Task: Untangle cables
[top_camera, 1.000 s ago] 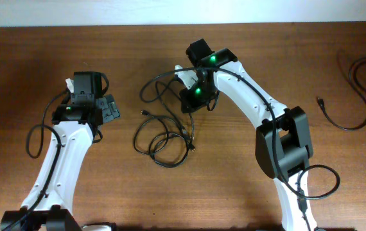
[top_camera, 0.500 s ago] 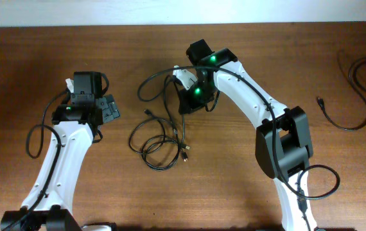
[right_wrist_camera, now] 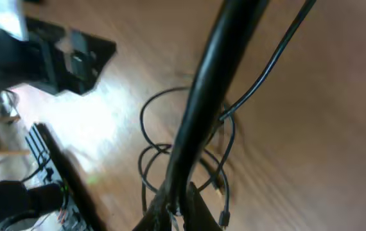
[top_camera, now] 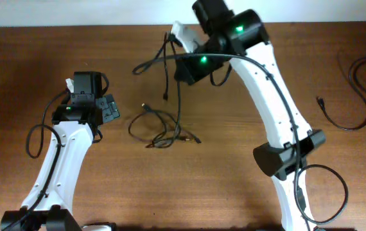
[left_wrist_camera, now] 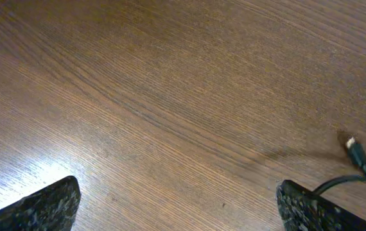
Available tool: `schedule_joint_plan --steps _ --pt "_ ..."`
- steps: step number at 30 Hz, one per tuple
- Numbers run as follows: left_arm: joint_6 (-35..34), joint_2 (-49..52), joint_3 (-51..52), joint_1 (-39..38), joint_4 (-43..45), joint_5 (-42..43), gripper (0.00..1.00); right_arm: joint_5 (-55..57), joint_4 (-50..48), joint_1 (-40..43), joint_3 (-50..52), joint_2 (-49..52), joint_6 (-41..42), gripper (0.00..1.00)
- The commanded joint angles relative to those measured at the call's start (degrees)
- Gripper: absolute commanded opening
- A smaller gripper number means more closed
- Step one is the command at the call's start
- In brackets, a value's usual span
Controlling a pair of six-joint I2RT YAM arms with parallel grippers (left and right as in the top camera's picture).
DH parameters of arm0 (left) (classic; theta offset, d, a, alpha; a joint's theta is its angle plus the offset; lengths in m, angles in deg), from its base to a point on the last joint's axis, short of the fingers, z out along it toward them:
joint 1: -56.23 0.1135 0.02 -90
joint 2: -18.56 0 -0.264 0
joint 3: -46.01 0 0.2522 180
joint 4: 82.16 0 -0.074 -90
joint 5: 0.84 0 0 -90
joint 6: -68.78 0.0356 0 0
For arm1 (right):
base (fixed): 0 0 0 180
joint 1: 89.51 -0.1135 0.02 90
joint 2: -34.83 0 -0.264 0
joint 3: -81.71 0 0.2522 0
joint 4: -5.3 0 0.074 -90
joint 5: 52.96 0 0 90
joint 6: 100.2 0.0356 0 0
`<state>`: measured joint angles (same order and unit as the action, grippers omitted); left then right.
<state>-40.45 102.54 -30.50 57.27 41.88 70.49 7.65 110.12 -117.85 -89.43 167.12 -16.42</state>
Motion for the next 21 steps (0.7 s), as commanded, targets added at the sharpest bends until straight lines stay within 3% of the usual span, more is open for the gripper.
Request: schedule_joint_plan --steps 1,4,13,21 --pt "0.68 -0.39 0.02 -0.17 0.11 -0.20 0.99 1.68 1.18 -0.48 -11.74 -0.81 -0.35 0.04" --pt "0.66 -0.39 0.02 -0.17 0.11 -0.20 0.99 2.12 1.57 -0.48 -22.27 -1.01 -0.35 0.04" --pt "0.68 -0.39 0.02 -0.17 0.11 -0.20 0.99 32.96 1.38 0.74 -22.64 -6.21 -0.33 0.04" --pt "0.66 -0.39 0.02 -0.17 0.09 -0.20 0.99 34.97 3.87 18.62 -22.51 -6.12 -0.33 0.04"
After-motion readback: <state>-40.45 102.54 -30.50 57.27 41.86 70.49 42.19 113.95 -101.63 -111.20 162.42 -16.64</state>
